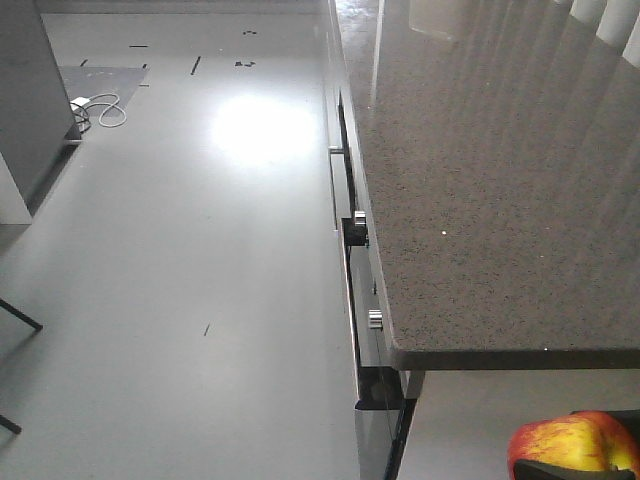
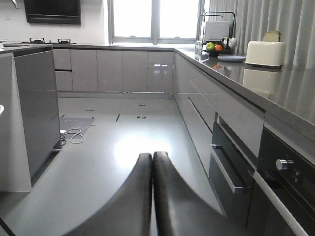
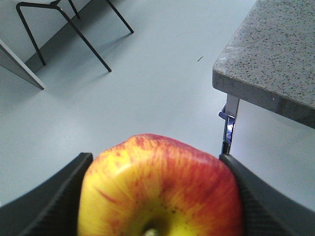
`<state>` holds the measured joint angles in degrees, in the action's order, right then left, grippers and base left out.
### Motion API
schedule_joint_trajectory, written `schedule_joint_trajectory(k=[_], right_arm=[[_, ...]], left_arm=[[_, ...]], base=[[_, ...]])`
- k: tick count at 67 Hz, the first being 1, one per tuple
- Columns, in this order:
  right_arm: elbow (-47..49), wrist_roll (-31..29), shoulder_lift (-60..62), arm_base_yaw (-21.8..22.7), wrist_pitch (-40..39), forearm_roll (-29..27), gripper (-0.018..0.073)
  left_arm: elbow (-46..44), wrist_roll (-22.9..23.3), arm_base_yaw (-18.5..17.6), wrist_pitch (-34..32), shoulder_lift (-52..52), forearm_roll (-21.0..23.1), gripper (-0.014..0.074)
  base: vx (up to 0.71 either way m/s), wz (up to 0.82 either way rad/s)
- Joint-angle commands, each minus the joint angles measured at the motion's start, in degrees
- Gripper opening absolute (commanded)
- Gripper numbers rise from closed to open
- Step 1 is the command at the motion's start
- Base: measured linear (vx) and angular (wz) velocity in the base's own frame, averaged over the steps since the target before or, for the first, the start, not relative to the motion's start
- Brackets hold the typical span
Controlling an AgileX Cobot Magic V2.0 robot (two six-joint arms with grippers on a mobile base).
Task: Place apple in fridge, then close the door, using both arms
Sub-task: 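Pull the held apple back toward the robot body with the right gripper, then drive the base away from the counter toward the open refrigerator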
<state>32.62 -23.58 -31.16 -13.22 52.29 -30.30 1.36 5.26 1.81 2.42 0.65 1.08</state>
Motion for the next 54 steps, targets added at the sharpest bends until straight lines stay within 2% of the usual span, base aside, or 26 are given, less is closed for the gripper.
schedule_joint_trajectory(k=[1,27,54], right_arm=[[1.6,-0.3,-0.2,-0.1,-2.9,-1.7,0.0085],[1.6,-0.3,-0.2,-0.1,-2.9,-1.7,0.0085],[1.6,-0.3,-0.2,-0.1,-2.9,-1.7,0.0085]], left_arm=[[-1.0,0.4,0.0,-4.2,0.3,0.2,-0.0006],[-1.0,0.4,0.0,-4.2,0.3,0.2,-0.0006],[-1.0,0.4,0.0,-4.2,0.3,0.2,-0.0006]], base=[[0.0,0.0],[0.0,0.06],[-0.02,0.29]])
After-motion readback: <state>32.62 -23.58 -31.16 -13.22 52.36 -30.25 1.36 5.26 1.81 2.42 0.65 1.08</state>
